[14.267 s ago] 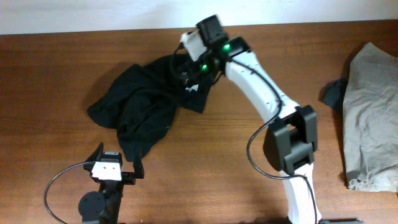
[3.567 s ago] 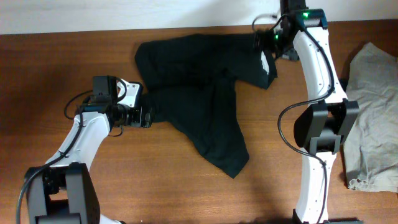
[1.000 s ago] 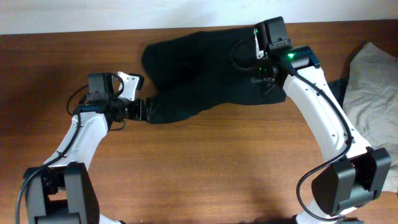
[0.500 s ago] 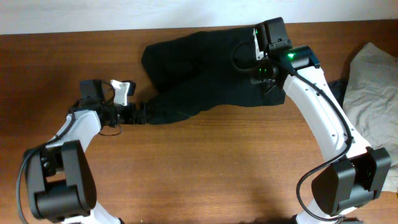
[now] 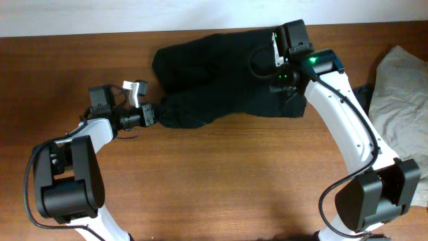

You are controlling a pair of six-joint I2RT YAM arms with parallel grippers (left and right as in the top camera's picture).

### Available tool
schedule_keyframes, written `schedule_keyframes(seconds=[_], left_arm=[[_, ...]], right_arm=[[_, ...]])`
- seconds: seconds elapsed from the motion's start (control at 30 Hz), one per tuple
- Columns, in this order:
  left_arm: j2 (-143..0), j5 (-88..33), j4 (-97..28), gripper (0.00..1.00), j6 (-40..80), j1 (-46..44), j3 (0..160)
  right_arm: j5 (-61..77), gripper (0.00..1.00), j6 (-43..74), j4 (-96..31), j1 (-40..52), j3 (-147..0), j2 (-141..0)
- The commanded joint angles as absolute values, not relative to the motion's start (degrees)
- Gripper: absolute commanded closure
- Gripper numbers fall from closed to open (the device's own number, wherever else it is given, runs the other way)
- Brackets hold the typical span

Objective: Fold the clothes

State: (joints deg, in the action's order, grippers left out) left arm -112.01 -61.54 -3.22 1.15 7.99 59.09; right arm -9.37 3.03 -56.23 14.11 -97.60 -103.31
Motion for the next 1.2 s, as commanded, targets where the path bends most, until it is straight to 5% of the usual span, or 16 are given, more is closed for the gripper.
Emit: schedule_keyframes(seconds=[0.0,0.43,0.73,0.77,0.83,0.87,1.07,1.17], left_arm=[[-110.7,-64.2,-3.2,0.99,3.0,11.3,59.2],[-85.7,-32.9,-33.1,0.99,-20.5,14.5,59.2],[-84.6,-25.6,-34.6,0.99,-20.3,11.3,59.2],[-84.6,-25.6,-34.6,0.99,-20.3,11.3,59.2],[-84.6,-25.6,-34.6,0.99,-20.3,11.3,59.2],[-84.6,-25.7,-34.6,0.99,-20.2,11.3,59.2],[-84.6,-25.7,-34.6,0.98,-20.2,11.3,59.2],[-84.6,-25.7,-34.6,0.98,-20.2,11.3,59.2]], right_arm=[[-9.6,0.96,3.4,-59.4,13.8,-98.6,-102.3],[10.1,0.96,-2.7,-77.3,13.8,-98.5,-102.0],[-17.2,0.96,4.7,-68.0,13.8,-99.4,-102.0],[-19.3,0.85,6.0,-66.7,13.8,-100.0,-101.9],[-23.8,0.24,8.6,-66.7,13.8,-101.8,-101.9],[-24.4,0.05,10.4,-67.8,13.8,-102.9,-101.9],[8.5,0.01,12.4,-76.8,12.6,-98.9,-102.0],[12.4,0.01,12.5,-73.4,12.6,-90.0,-102.0]])
